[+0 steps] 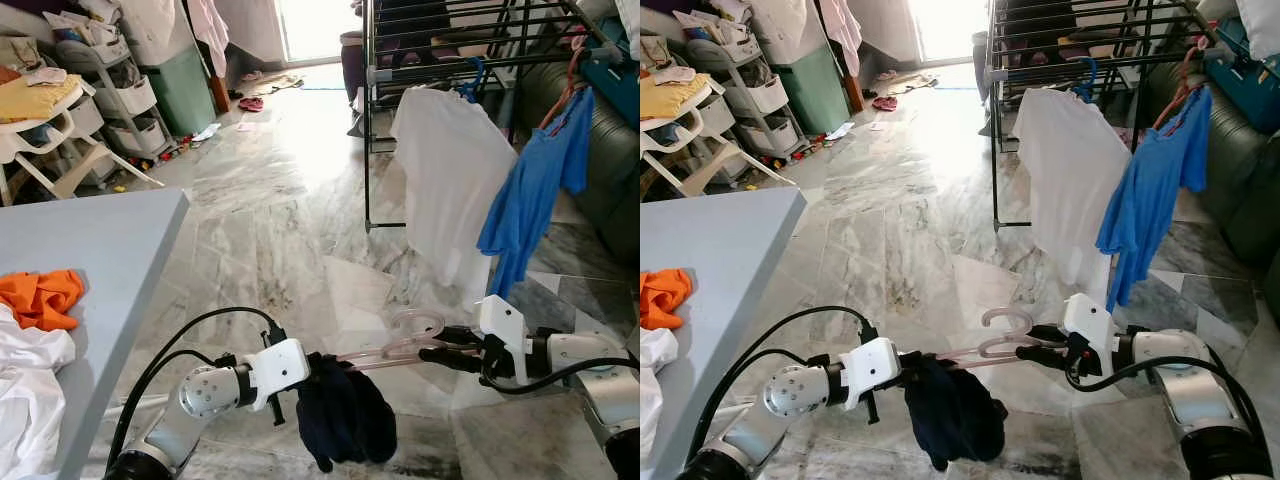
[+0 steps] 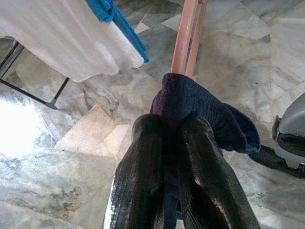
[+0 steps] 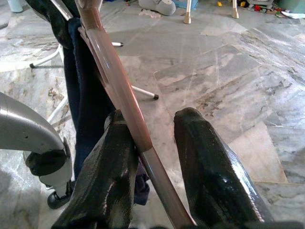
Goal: Hang hanger
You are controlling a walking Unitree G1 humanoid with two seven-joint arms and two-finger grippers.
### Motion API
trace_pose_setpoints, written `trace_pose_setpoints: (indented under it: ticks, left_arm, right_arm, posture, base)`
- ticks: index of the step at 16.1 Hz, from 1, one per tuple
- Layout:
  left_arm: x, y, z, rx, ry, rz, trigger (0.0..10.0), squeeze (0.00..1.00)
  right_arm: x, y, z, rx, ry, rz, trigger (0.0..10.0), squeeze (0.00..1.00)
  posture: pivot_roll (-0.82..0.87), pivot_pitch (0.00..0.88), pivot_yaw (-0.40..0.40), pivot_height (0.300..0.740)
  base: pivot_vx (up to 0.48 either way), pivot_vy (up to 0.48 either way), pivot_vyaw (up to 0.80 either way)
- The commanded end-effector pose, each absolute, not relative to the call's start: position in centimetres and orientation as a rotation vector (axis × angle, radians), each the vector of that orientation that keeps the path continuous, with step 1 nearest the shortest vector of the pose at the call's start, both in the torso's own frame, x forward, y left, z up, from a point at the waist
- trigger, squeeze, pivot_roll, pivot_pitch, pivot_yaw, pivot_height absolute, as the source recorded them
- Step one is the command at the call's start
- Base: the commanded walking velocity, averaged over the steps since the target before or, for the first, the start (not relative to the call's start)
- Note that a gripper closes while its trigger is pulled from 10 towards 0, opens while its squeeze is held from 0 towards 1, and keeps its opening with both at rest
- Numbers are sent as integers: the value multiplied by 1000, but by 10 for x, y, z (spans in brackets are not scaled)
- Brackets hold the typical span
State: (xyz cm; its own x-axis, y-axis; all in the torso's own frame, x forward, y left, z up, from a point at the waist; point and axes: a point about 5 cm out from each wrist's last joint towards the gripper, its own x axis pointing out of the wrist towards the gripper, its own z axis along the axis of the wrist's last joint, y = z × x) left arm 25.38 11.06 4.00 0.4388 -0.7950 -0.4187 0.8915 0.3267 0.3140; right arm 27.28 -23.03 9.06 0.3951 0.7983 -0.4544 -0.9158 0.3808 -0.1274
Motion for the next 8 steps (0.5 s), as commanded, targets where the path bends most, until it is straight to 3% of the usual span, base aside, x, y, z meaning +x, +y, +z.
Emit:
trace_pose_setpoints:
  ticks: [1,2,3,8]
  left_arm:
    - [255,113,38,558,218,-1108,0,0]
    - [256,113,38,559,218,-1100,4314,322]
    - [258,112,39,528,216,-1085,10000,1000]
    - [261,111,41,526,203,-1084,10000,1000]
  right_arm:
    - [281,-221,104,-398,252,1139,10000,0]
    - [281,-221,104,-398,251,1140,10000,0]
    - [280,-219,103,-397,251,1145,10000,0]
    - [281,-218,103,-401,251,1152,10000,0]
  posture:
    - [-114,0,163,740]
    - [-113,0,162,740]
    - [-111,0,162,740]
    - [-114,0,164,740]
  base:
    - [0,0,0]
    - [0,0,0]
    - [0,0,0]
    - [0,0,0]
